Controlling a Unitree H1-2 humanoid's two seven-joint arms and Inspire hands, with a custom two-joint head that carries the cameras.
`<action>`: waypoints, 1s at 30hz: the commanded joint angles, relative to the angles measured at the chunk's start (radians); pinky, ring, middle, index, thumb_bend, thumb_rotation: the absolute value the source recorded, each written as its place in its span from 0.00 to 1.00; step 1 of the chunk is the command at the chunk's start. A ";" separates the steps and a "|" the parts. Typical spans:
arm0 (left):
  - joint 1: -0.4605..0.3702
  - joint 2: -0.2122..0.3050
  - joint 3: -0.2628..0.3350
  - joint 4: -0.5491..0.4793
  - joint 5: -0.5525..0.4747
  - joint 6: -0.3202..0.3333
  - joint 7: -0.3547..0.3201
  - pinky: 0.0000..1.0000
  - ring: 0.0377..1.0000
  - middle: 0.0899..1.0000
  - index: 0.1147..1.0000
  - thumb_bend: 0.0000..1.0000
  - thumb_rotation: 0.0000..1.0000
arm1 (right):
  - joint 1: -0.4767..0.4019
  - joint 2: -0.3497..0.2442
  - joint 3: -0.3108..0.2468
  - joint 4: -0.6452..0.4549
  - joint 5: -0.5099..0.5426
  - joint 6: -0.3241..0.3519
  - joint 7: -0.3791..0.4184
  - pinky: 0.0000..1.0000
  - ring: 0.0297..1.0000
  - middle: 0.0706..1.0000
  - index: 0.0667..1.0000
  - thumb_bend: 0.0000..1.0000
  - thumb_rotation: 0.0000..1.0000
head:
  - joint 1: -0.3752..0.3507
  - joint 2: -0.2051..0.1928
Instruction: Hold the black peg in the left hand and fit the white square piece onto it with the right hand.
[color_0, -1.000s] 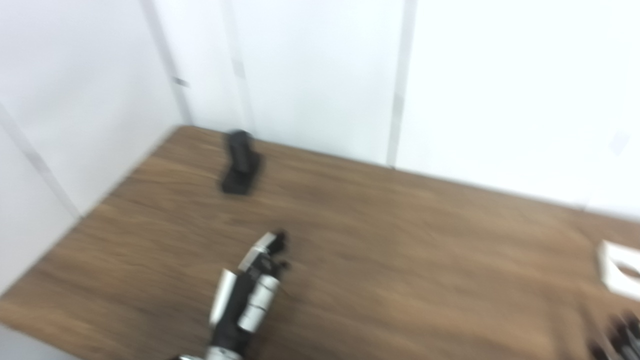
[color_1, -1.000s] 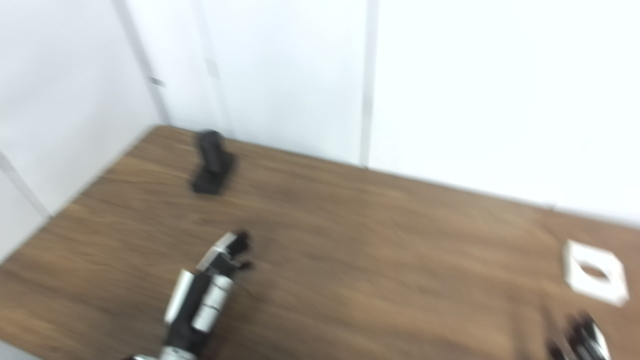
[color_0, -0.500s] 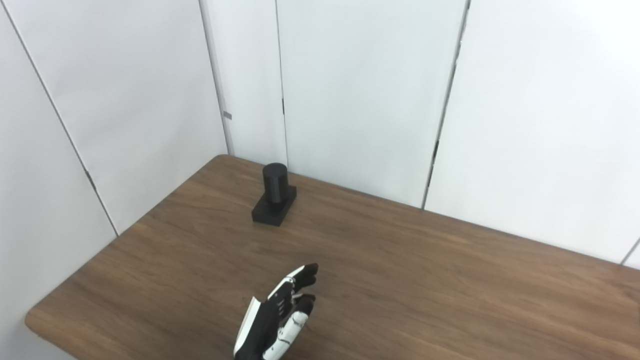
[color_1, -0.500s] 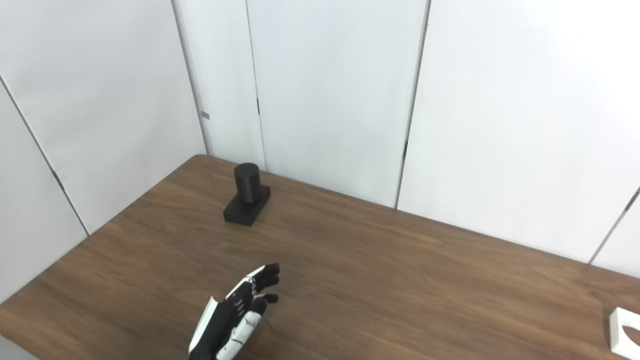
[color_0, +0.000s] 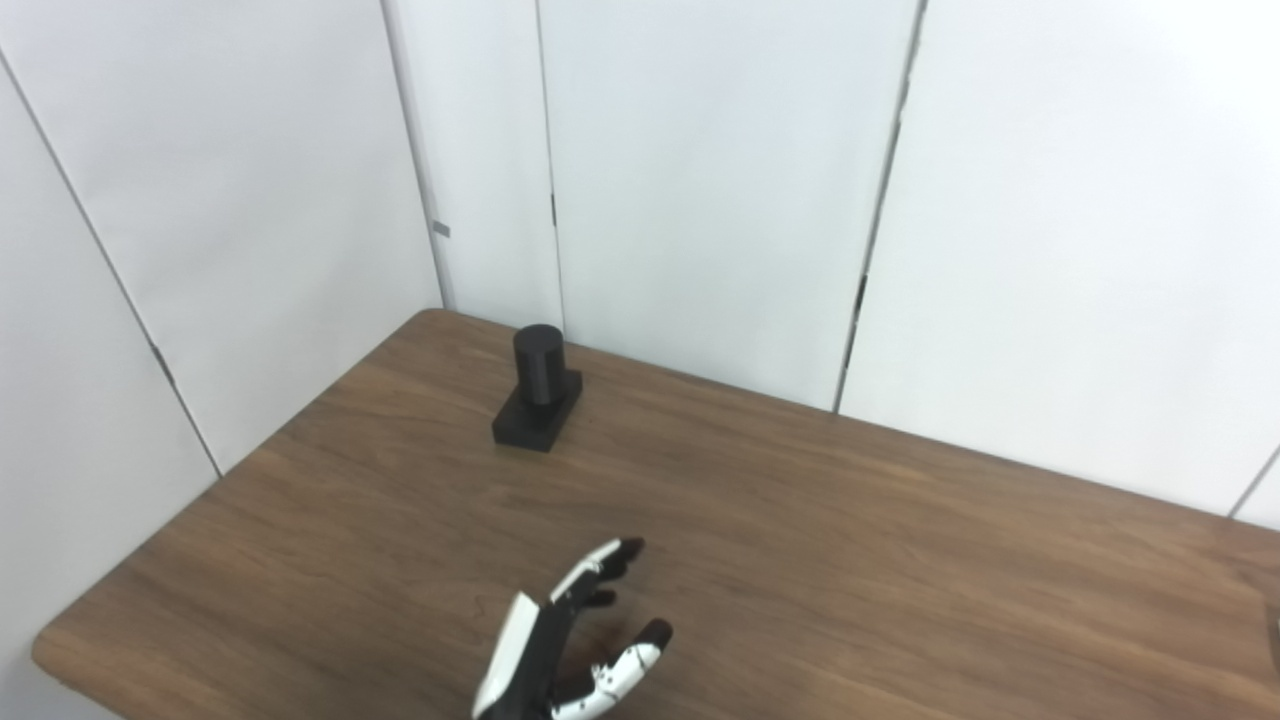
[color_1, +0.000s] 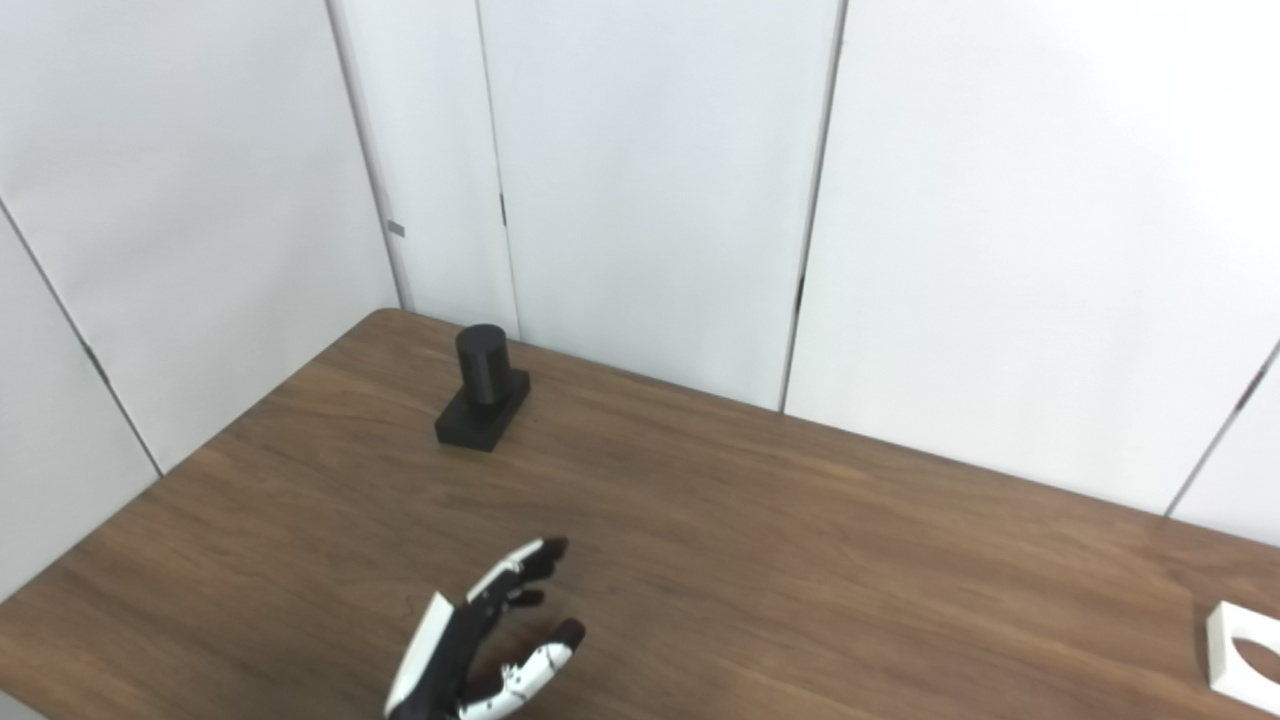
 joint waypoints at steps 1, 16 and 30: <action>-0.051 -0.078 0.031 -0.041 0.080 0.058 0.039 0.80 0.86 0.87 0.83 0.68 0.37 | 0.014 0.005 -0.010 0.001 -0.014 -0.010 -0.010 0.94 0.91 0.88 0.86 0.58 1.00 | -0.003 0.002; -0.264 0.078 0.115 0.013 0.546 0.429 -0.065 0.87 0.97 0.95 0.89 0.91 0.62 | 0.025 0.026 0.002 -0.021 0.003 -0.002 -0.021 0.76 0.84 0.85 0.83 0.66 1.00 | -0.007 0.012; -0.461 0.169 0.169 0.303 0.726 0.459 -0.203 1.00 1.00 1.00 0.90 0.88 0.82 | 0.037 0.019 0.011 -0.038 -0.023 0.005 -0.019 0.88 0.89 0.86 0.85 0.71 1.00 | -0.014 0.024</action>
